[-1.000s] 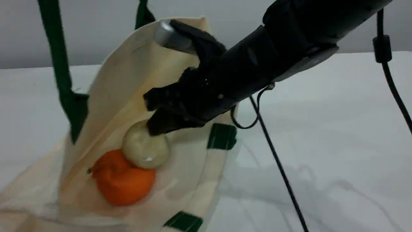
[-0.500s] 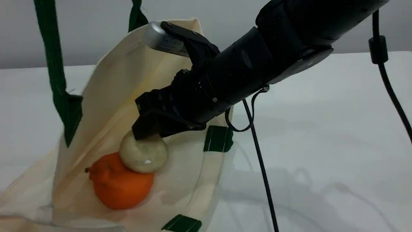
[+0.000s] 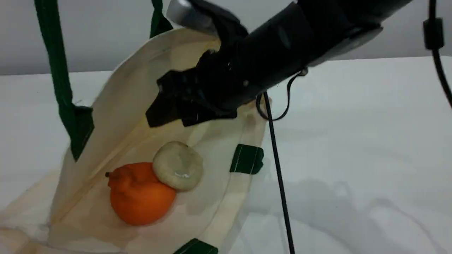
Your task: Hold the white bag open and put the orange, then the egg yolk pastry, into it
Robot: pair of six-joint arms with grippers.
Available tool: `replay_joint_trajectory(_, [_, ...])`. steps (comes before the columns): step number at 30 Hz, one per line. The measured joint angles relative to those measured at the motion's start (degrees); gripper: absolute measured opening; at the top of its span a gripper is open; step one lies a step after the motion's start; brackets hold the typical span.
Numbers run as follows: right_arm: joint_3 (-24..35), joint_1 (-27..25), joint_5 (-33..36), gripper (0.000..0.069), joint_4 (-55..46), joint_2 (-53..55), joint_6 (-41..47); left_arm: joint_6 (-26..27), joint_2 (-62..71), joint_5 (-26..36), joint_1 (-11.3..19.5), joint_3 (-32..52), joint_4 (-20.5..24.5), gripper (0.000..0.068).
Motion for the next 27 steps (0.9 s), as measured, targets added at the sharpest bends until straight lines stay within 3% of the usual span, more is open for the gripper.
replay_joint_trajectory(15, [0.00, -4.99, 2.10, 0.0461, -20.40, -9.90, 14.16, 0.38, 4.41, -0.07, 0.00, 0.05, 1.11, 0.0068])
replay_joint_trajectory(21, [0.00, -9.92, 6.04, 0.0461, -28.97, -15.22, 21.41, 2.99, 6.76, -0.04, 0.00, 0.47, 1.24, 0.0071])
replay_joint_trajectory(27, [0.00, -15.79, 15.40, 0.0461, -36.52, -19.63, 30.01, 5.71, 9.30, -0.15, 0.00, 3.28, 1.49, 0.0085])
